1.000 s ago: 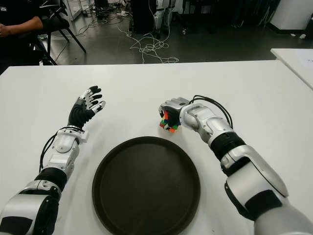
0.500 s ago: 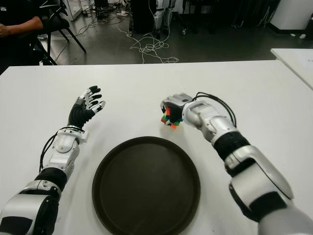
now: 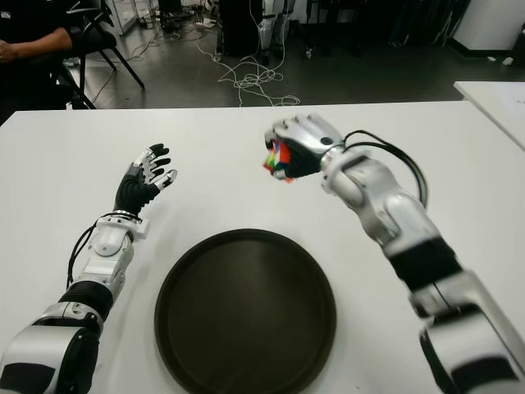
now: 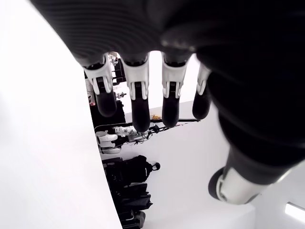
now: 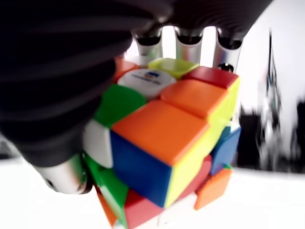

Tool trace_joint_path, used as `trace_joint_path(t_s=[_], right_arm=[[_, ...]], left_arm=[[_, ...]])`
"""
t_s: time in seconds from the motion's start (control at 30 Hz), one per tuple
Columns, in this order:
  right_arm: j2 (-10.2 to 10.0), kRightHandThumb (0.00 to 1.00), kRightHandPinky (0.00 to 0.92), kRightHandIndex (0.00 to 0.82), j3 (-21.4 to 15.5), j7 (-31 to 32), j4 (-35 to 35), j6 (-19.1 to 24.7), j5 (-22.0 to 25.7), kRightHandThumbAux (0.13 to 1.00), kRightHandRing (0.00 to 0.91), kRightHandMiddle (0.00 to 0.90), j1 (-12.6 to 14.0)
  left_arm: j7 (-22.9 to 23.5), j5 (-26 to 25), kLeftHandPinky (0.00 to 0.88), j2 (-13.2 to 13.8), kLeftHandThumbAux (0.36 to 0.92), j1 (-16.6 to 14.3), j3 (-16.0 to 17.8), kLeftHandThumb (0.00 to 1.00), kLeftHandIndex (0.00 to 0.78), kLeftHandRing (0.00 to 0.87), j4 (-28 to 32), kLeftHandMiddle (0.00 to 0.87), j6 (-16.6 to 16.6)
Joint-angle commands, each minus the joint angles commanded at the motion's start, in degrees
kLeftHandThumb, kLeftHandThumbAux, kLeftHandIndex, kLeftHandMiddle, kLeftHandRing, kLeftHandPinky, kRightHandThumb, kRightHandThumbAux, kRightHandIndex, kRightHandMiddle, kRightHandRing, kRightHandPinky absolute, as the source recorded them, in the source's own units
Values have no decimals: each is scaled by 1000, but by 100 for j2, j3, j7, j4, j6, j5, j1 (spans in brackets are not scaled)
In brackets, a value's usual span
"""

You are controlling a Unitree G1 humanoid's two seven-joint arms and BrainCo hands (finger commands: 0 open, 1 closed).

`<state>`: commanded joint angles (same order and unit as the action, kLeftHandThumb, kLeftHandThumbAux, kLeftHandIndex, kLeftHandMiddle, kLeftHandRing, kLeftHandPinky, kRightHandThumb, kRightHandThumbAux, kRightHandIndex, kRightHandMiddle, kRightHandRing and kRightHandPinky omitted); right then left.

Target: Pick up the Rubik's Cube and put it in the plate

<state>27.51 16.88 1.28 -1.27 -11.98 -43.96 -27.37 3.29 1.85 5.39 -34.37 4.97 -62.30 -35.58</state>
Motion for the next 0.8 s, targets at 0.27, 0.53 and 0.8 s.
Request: trace_joint_path(t_s=[0.27,0.53,0.8], right_arm=[[-645,691,645,421,226,-1044,200,-364,-180,734,648,627,167],[-402,694,635,420,633,441,321,-1052,778,732,637,605,106],[-120,696,639,419,914,2420,267,-1227,2094,733,637,602,2]], left_arm=[[-56,13,107,-22,762,-4,8,46,155,136,2,164,-6],[-87,27,98,-47,741,-1,6,31,142,124,13,153,10],[-90,13,94,-67,738,-5,16,30,138,121,18,154,1]])
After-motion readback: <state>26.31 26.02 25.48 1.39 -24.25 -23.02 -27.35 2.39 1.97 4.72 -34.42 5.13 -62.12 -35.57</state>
